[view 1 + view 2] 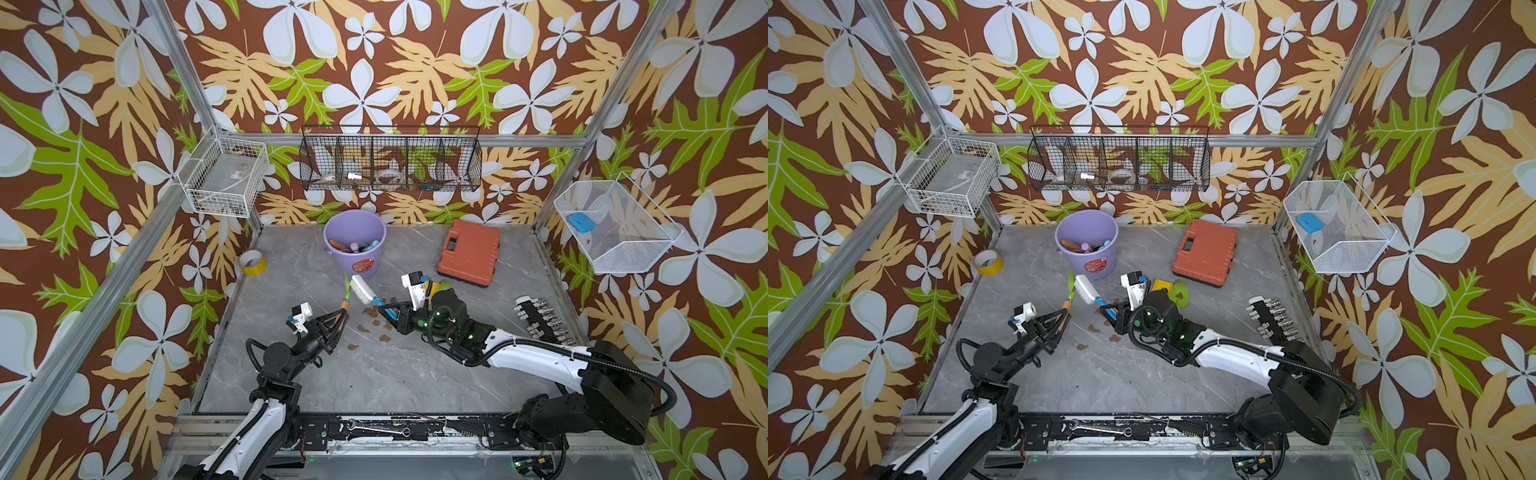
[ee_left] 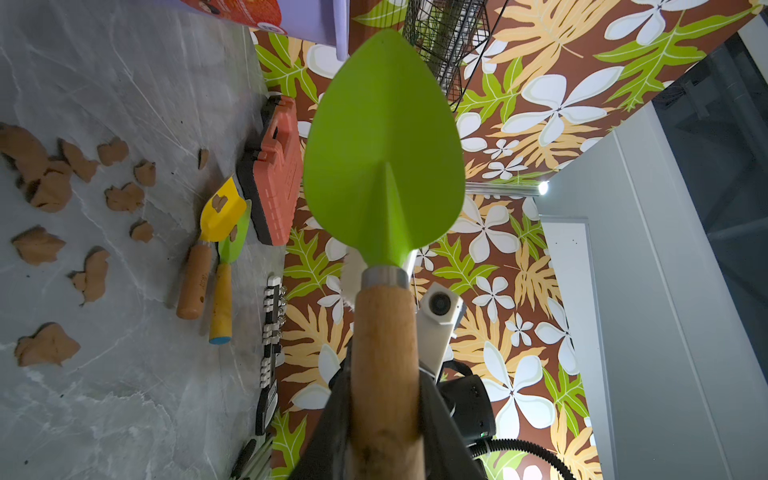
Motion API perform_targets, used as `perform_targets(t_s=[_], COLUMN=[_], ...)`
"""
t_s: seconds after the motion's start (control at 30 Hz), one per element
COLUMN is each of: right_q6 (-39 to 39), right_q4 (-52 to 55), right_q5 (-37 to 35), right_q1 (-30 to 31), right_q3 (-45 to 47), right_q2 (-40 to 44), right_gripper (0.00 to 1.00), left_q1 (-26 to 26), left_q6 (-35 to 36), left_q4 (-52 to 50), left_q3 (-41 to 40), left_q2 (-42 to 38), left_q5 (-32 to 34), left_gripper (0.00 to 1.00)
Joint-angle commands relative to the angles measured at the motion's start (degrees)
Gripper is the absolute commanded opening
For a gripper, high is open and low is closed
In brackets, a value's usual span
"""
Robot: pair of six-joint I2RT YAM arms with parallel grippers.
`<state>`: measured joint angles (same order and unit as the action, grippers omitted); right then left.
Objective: Brush the soil off the hand trowel and place it into the bucket
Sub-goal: Brush off the soil from the hand trowel.
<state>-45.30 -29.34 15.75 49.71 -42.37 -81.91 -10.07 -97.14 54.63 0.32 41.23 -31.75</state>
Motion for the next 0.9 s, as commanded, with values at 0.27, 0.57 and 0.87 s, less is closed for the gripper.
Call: perform_targets(t_s=[0.27,0.57,0.87], right_q6=[6.06,13.49,22.48], right_q4=[9.73,17.07,30.83], right_q5=[-8.42,-16.15,-15.44], right_q1=[-0.36,-0.49,-4.32], right_q3=[0.05,-3.79,-10.73], right_q2=[6.40,8.78,14.32], right_gripper=[0.00,0.00,0.00], left_q1=[0.46,-2.21,-24.31], left_q6=[2.94,39.38,63.45], left_q4=[0.53,-59.06,-96.35], left_q3=[-0.12,22.24,50.03], left_q2=[1.61,2.44,21.45], left_q5=[-2.12,5.55,42.45], left_gripper=[0.00,0.00,0.00])
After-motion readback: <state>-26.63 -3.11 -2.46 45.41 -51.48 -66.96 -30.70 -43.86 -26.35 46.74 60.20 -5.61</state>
